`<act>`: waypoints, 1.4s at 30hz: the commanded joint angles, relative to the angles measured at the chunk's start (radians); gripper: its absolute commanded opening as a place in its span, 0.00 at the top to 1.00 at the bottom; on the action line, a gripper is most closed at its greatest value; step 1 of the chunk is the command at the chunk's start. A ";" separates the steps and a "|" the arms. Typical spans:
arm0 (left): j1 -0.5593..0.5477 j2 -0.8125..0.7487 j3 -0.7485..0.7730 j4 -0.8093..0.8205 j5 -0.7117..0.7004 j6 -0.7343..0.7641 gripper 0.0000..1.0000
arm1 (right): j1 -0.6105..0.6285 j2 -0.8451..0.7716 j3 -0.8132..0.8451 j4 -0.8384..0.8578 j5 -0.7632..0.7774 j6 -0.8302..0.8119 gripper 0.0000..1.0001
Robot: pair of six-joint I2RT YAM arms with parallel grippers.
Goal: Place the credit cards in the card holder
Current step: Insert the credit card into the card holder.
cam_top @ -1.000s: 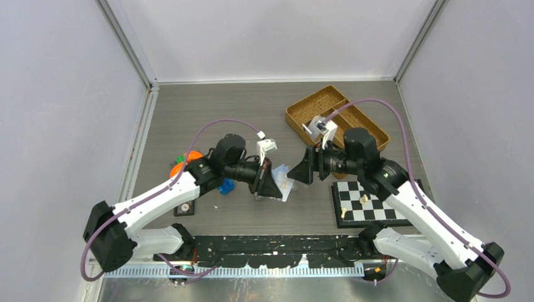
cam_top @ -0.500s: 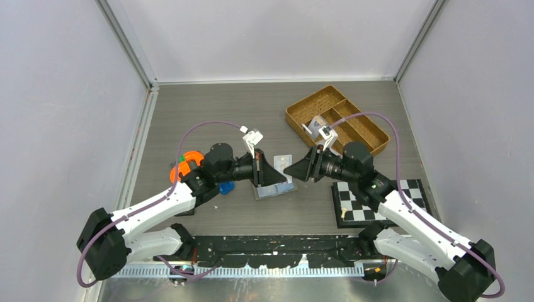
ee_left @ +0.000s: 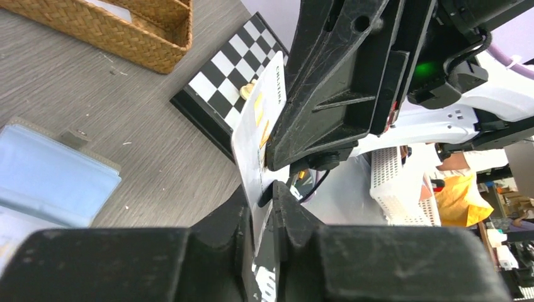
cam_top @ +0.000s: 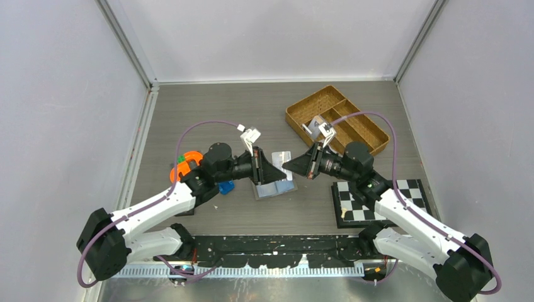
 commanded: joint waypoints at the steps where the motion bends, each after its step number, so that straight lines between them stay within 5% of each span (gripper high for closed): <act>1: -0.010 -0.015 -0.003 -0.077 -0.082 0.040 0.73 | 0.006 -0.019 -0.004 0.044 0.072 -0.003 0.99; 5: -0.009 -0.011 0.005 -0.264 -0.215 0.063 0.41 | 0.005 -0.005 0.012 -0.119 0.178 -0.083 0.99; 15: 0.020 0.044 -0.023 -0.469 -0.404 0.088 0.21 | 0.020 0.224 0.100 -0.300 0.215 -0.187 1.00; 23: 0.079 0.157 -0.023 -0.454 -0.389 0.126 0.32 | 0.023 0.416 0.167 -0.292 0.163 -0.256 0.99; 38: 0.128 0.271 -0.055 -0.345 -0.400 0.119 0.36 | -0.038 0.629 0.236 -0.238 0.056 -0.286 0.99; 42: 0.131 0.303 -0.053 -0.319 -0.383 0.116 0.48 | -0.052 0.650 0.239 -0.238 0.018 -0.266 0.99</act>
